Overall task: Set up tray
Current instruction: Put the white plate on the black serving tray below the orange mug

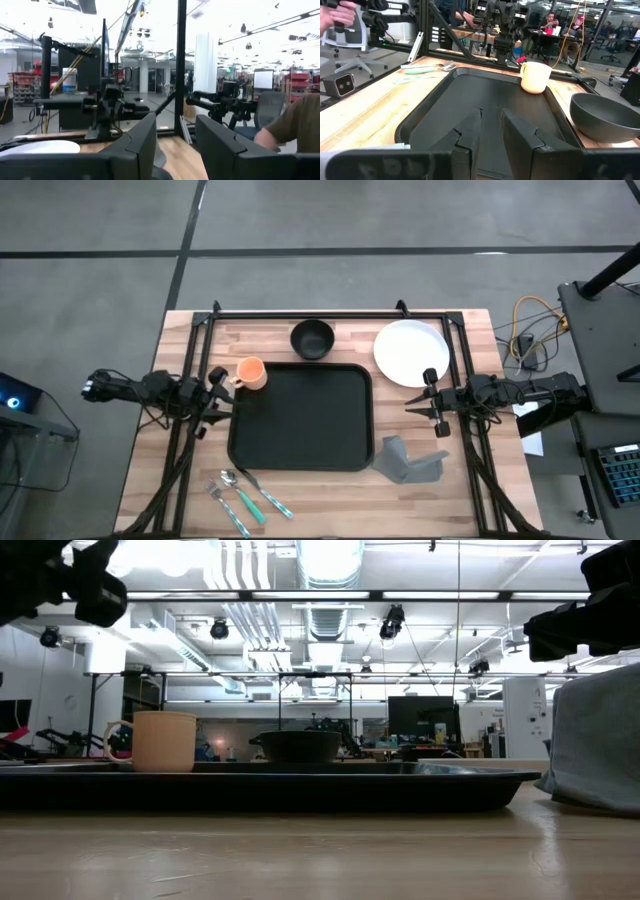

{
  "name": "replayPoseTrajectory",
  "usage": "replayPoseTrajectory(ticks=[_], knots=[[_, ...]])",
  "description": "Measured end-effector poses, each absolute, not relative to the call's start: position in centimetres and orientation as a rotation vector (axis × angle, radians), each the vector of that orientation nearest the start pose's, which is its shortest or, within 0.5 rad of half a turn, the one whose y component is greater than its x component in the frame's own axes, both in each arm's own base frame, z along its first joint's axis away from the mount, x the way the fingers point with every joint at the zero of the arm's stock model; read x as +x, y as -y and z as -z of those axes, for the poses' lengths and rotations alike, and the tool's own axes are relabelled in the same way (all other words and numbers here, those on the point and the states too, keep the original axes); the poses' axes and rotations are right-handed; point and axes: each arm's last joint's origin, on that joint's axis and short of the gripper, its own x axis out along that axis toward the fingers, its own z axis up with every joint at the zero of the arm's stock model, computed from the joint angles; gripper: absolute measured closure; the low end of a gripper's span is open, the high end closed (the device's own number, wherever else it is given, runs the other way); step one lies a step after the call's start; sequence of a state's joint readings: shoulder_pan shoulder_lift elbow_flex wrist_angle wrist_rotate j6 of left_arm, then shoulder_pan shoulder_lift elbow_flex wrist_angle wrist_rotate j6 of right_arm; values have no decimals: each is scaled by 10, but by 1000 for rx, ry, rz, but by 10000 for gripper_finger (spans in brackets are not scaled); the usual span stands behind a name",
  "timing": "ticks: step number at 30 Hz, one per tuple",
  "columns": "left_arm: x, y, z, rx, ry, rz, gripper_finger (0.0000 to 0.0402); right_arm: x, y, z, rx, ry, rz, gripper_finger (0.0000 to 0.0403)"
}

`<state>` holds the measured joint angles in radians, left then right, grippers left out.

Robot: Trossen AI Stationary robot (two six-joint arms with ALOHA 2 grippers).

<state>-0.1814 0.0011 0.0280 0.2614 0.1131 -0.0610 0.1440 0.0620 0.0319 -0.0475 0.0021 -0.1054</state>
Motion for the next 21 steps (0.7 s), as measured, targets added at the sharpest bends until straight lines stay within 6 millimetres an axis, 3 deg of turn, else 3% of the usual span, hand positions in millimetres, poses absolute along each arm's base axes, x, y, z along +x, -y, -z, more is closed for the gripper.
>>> replayPoseTrajectory(ticks=[7, 21], knots=[[90, 20, -199, -24, 340, 295, 283, 99, -14, -165, -111, -70, -145, 335], [94, 21, -188, 32, 228, 289, 283, 99, -14, -165, -111, -71, -145, 335]])
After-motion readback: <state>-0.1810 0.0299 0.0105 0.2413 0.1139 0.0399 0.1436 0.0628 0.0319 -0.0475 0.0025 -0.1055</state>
